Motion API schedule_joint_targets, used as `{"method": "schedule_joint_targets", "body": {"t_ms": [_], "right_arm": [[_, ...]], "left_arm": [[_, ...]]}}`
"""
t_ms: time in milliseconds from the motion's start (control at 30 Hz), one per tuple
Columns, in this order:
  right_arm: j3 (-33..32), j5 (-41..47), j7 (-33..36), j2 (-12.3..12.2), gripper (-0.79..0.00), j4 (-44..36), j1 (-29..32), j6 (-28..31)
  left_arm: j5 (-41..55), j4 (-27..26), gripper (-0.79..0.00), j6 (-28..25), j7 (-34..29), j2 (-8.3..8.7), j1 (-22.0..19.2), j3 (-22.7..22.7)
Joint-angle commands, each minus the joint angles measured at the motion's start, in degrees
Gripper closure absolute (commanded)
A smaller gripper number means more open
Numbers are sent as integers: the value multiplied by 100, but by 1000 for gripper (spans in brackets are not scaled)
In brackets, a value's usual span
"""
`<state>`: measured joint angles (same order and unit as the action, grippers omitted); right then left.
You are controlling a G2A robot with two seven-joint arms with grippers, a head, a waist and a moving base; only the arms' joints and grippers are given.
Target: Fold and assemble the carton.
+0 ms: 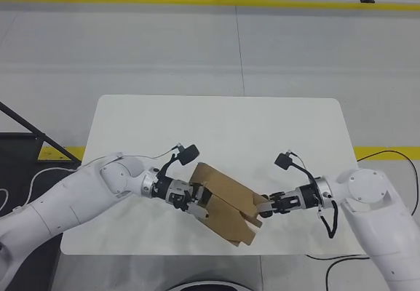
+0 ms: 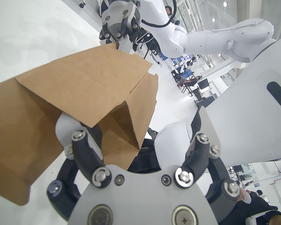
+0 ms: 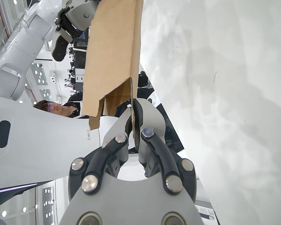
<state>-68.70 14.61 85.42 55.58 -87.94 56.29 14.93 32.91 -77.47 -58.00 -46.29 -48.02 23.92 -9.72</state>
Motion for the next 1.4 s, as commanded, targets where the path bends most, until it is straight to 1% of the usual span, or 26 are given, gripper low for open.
{"method": "schedule_joint_targets", "body": {"t_ms": [0,267,500,933,1133,1367], "right_arm": [[8,61,-18,-3,0,18,-8,40],[86,211,-85,-7,0,101,-78,37],[199,271,-111,-2,0,256,-177,25],[319,354,-130,-8,0,400,-295,85],[376,345,-95,-15,0,434,-338,63],[453,293,-85,-22,0,431,-390,31]], "left_arm": [[-10,33,-785,0,0,-43,4,-2],[22,32,-785,64,-65,-176,41,-2],[39,-47,-785,0,-1,-202,44,-2],[288,-144,-785,0,0,-145,-26,-32],[546,-199,-785,0,0,-84,116,-355],[456,-292,-785,0,0,-32,340,-680]]}}
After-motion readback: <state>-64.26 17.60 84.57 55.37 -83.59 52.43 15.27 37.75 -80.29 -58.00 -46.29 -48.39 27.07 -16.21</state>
